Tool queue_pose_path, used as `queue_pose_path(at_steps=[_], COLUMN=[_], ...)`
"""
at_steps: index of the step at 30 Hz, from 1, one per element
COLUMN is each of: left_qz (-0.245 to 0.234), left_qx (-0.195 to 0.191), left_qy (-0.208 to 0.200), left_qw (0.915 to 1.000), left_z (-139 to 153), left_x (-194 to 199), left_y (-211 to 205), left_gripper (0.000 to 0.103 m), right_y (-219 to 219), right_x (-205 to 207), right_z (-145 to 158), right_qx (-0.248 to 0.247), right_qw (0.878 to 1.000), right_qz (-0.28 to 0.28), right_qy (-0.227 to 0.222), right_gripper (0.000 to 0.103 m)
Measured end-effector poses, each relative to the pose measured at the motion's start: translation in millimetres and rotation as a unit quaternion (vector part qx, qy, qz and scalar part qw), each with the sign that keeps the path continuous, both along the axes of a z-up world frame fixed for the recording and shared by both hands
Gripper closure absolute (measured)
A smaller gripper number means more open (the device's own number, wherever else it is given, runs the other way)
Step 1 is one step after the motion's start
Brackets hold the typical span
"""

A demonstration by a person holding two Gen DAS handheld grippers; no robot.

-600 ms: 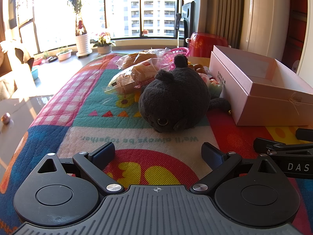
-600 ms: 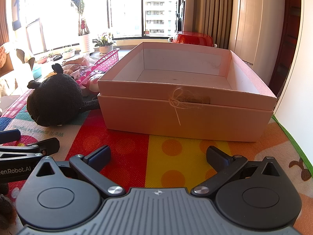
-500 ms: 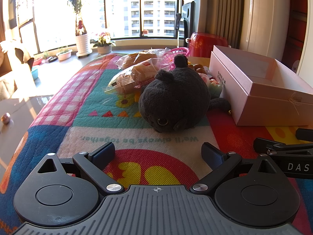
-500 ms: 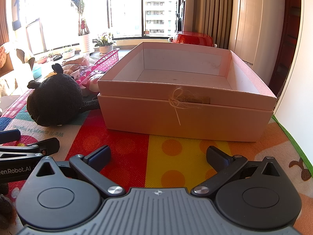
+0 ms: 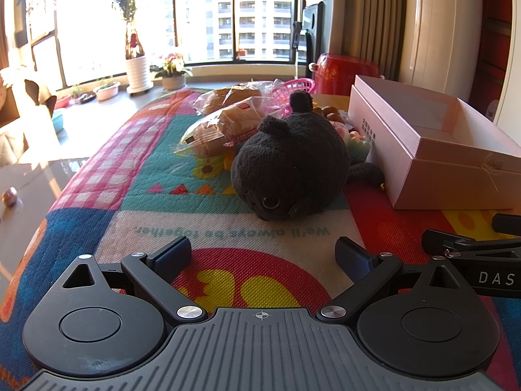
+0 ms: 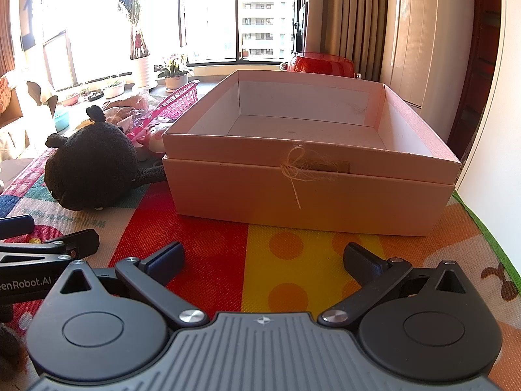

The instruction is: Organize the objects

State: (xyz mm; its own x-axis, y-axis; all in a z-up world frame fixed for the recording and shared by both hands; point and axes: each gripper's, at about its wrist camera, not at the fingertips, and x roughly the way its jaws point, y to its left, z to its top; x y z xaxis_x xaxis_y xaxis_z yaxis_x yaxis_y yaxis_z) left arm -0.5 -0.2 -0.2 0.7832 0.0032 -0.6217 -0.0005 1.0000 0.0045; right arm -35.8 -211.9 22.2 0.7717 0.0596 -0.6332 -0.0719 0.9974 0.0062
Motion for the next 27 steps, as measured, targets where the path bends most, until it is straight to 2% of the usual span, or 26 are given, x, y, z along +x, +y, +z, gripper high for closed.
queue_pose_path(at_steps=[21,27], left_qz=[0.0,-0.001], left_qx=[0.002,-0.006], left_qy=[0.0,-0.001], left_qw=[1.0,1.0], left_z=[-1.1,0.5], left_x=[0.1,-1.0], left_y=[-0.1,0.4], left_gripper=[0.004,0.004], right_y=[2.7,-3.0], right_x=[1.6,-0.3], right_z=[0.5,4.4], right_qx=[-0.002,0.011], right_qw=[1.0,1.0], right_qz=[0.0,0.006], right_qy=[0.0,0.01], right_gripper=[0.0,0.0])
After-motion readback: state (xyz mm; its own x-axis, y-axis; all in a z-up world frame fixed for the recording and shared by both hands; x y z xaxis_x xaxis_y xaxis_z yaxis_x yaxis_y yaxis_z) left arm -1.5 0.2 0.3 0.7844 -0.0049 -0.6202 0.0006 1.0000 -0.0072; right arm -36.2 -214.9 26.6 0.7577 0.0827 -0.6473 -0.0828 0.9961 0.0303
